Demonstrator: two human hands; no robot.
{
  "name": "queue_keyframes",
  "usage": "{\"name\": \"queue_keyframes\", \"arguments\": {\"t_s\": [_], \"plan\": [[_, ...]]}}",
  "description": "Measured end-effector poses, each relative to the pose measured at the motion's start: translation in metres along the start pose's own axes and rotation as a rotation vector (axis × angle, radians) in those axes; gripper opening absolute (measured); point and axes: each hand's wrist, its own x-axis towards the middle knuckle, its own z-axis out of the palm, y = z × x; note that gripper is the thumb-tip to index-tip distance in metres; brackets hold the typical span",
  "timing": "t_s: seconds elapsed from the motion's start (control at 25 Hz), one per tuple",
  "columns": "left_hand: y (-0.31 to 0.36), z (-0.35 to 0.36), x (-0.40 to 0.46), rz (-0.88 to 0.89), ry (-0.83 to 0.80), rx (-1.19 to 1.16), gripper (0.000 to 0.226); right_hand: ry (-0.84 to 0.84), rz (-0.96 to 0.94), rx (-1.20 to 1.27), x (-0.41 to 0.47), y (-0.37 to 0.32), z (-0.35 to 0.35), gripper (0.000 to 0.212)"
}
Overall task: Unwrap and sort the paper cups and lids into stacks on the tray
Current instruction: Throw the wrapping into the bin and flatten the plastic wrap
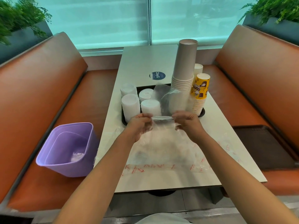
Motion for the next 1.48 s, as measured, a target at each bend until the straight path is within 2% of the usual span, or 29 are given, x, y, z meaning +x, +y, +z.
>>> {"name": "queue_keyframes", "arguments": {"t_s": [0.12, 0.32, 0.4, 0.48, 0.56, 0.64, 0.72, 0.76, 0.8, 0.88, 0.96, 1.0, 1.04, 1.08, 1.12, 1.2, 1.24, 1.28, 1.32, 1.4, 1.48], "plan": [[0.006, 0.003, -0.002, 0.009, 0.001, -0.061, 0.026, -0.068, -0.24, -0.198, -0.001, 0.001, -0.001, 0.06], [0.019, 0.007, 0.0, -0.087, -0.005, -0.203, 0.017, -0.015, -0.428, -0.419, -0.004, -0.001, -0.009, 0.058], [0.021, 0.008, 0.0, 0.014, 0.007, -0.137, 0.028, 0.0, -0.514, -0.494, -0.006, -0.012, -0.017, 0.054], [0.026, 0.012, -0.007, 0.189, 0.035, 0.038, 0.04, 0.04, -0.483, -0.323, -0.003, -0.032, -0.028, 0.055], [0.031, 0.015, -0.015, 0.299, 0.027, 0.211, 0.038, 0.089, -0.393, -0.15, 0.005, -0.053, -0.037, 0.049], [0.035, 0.022, -0.018, 0.368, -0.034, 0.352, 0.035, -0.016, -0.281, -0.319, 0.009, -0.066, -0.029, 0.028], [0.039, 0.032, -0.022, 0.403, -0.143, 0.447, 0.027, -0.233, -0.15, -0.614, 0.008, -0.063, -0.01, 0.029], [0.041, 0.035, -0.024, 0.409, -0.194, 0.469, 0.026, -0.284, -0.106, -0.661, 0.007, -0.057, -0.002, 0.03], [0.043, 0.036, -0.025, 0.393, -0.229, 0.447, 0.029, -0.268, -0.099, -0.62, 0.006, -0.051, 0.004, 0.024], [0.046, 0.029, -0.024, 0.314, -0.256, 0.305, 0.037, -0.096, -0.147, -0.442, 0.004, -0.041, 0.011, 0.003], [0.038, 0.014, -0.017, 0.255, -0.302, 0.174, 0.069, 0.087, -0.163, -0.328, 0.005, -0.034, 0.01, 0.012], [0.03, 0.006, -0.013, 0.238, -0.327, 0.168, 0.087, 0.145, -0.162, -0.296, 0.005, -0.031, 0.01, 0.013], [0.021, 0.002, -0.009, 0.243, -0.361, 0.169, 0.095, 0.183, -0.154, -0.262, 0.006, -0.028, 0.01, 0.013], [0.013, 0.002, -0.006, 0.255, -0.384, 0.18, 0.091, 0.209, -0.138, -0.225, 0.007, -0.026, 0.01, 0.012], [0.007, 0.006, -0.006, 0.265, -0.373, 0.19, 0.073, 0.222, -0.111, -0.183, 0.008, -0.024, 0.01, 0.012], [0.003, 0.019, -0.006, 0.268, -0.206, 0.132, 0.024, 0.216, -0.042, -0.106, 0.01, -0.021, 0.01, 0.01], [0.004, 0.023, -0.006, 0.272, -0.091, 0.087, 0.01, 0.202, -0.014, -0.089, 0.01, -0.02, 0.011, 0.006], [0.005, 0.025, -0.005, 0.291, -0.007, 0.076, 0.009, 0.196, 0.002, -0.092, 0.011, -0.019, 0.011, 0.007], [0.007, 0.025, -0.004, 0.319, 0.036, 0.101, 0.009, 0.207, -0.009, -0.154, 0.011, -0.02, 0.011, 0.021], [0.011, 0.023, -0.005, 0.356, 0.042, 0.215, 0.005, 0.23, -0.162, -0.408, 0.01, -0.025, 0.008, 0.044], [0.017, 0.022, -0.006, 0.357, 0.009, 0.302, 0.011, 0.142, -0.348, -0.636, 0.011, -0.034, 0.005, 0.039]]}}
